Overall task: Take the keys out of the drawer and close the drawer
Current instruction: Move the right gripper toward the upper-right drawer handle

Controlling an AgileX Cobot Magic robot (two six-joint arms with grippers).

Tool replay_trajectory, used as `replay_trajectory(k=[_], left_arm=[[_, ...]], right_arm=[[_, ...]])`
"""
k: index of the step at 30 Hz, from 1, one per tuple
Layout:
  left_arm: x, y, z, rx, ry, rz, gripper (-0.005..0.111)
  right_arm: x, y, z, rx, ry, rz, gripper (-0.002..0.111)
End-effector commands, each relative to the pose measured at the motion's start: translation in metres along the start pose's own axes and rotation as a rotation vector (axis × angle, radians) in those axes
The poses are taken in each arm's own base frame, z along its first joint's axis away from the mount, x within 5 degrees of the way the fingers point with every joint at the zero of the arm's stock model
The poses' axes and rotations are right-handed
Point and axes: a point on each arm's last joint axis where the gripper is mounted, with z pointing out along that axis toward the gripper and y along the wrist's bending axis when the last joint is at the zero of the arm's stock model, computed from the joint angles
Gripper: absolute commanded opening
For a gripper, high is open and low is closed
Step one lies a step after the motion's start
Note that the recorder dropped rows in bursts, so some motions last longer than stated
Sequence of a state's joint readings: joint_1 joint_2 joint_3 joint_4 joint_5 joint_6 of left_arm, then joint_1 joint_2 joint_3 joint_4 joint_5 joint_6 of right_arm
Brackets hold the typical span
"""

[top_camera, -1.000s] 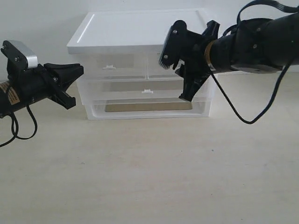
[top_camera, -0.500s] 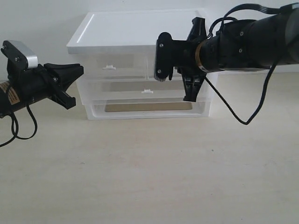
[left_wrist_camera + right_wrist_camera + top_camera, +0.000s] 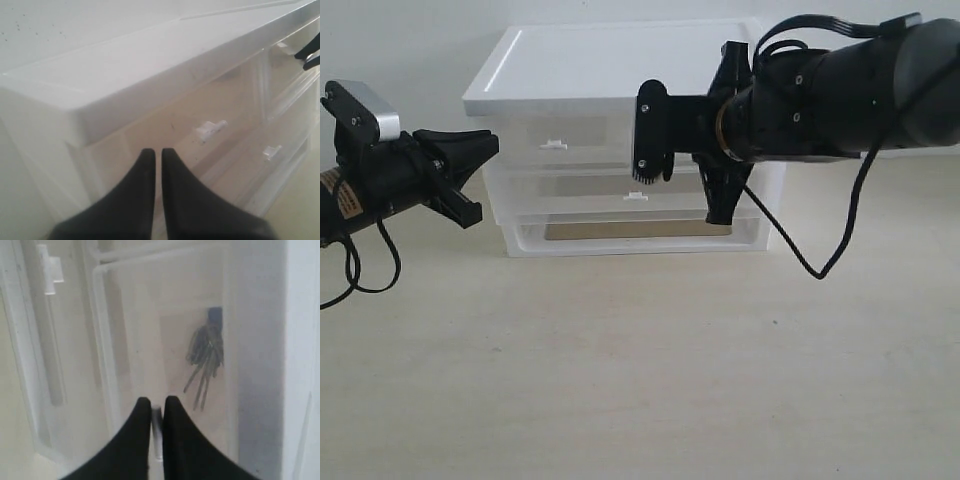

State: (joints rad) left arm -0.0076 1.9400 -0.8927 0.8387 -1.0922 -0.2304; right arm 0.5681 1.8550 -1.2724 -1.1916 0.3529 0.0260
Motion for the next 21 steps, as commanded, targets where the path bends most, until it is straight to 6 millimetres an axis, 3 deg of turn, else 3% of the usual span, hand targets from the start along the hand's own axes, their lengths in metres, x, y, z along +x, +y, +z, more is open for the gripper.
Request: replay_trajectory(k=[1, 9, 16, 21], left_arm=[[-0.001, 0.000, 0.002, -0.007, -0.010, -0.006, 0.004], [-0.001, 0.001, 0.002, -0.011, -0.011, -0.027, 0.004], [-0.001, 0.001, 0.002, -0.012, -0.012, -0.051, 0.004], [-0.001, -0.002, 0.005, -0.027, -0.007, -0.069, 0.004]], right_arm=[[0.007, 0.038, 0.002, -0.123, 0.066, 0.015, 0.000], [0.002, 0.040, -0.028, -0.118, 0.002, 0.030, 0.000], [0.001, 0.038, -0.038, -0.152, -0.016, 0.126, 0.000], [-0.022, 0.051, -0.047, -0.206, -0.081, 0.111, 0.000]])
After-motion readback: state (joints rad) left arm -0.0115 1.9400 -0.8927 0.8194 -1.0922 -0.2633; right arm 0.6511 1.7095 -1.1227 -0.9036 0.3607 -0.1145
